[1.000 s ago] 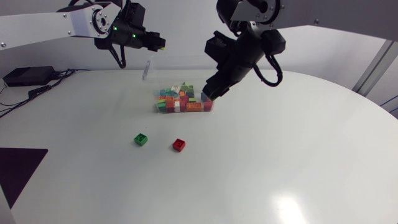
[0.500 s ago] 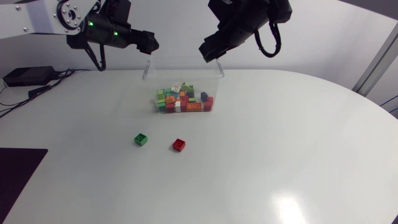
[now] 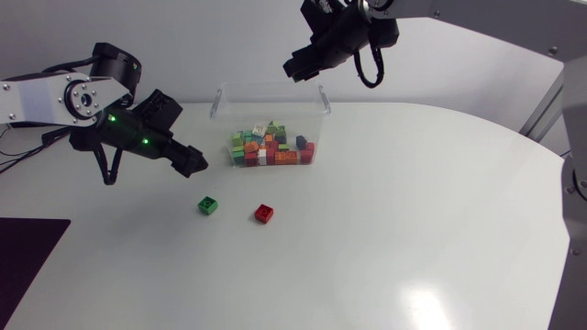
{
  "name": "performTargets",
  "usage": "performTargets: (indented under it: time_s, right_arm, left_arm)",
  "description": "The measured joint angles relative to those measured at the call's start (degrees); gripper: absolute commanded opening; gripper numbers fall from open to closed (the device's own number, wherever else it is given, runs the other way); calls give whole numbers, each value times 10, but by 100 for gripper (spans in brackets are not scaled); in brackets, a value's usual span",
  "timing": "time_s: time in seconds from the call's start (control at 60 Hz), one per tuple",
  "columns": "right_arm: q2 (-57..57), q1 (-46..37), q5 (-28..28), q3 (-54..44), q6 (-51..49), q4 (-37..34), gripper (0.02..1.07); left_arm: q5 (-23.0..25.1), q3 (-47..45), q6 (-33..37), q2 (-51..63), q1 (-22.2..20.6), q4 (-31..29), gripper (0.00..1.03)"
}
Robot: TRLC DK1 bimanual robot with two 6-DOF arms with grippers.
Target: Place the duplo bricks in the container
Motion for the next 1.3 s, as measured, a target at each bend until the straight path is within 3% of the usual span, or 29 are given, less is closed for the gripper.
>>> performTargets:
  time_s: [0.233, 0.417, 0.433, 0.467, 0.517, 0.567, 0.867, 1.3]
  right_arm:
    - [36, -3, 0, 10, 3, 42, 37]
    - [58, -3, 9, 14, 10, 87, 41]
    - [60, -3, 12, 14, 12, 92, 44]
    - [66, -3, 19, 14, 15, 103, 60]
    - [78, -3, 26, 19, 15, 111, 93]
    - [91, -3, 37, 29, 15, 115, 103]
    - [99, -3, 47, 33, 17, 118, 103]
    - [-66, 2, 48, -108, 17, 98, 103]
  left_arm:
    - [0, -39, 23, -1, 7, -2, 97]
    - [-7, -39, 34, -1, 7, -44, 97]
    - [-7, -39, 34, -1, 7, -49, 97]
    - [-7, -39, 36, -1, 7, -60, 97]
    - [-13, -39, 37, -1, 6, -76, 97]
    - [-22, -39, 38, -1, 3, -89, 97]
    - [-55, 0, 42, 28, -27, -133, 97]
    - [-89, 96, 7, 163, -41, -143, 91]
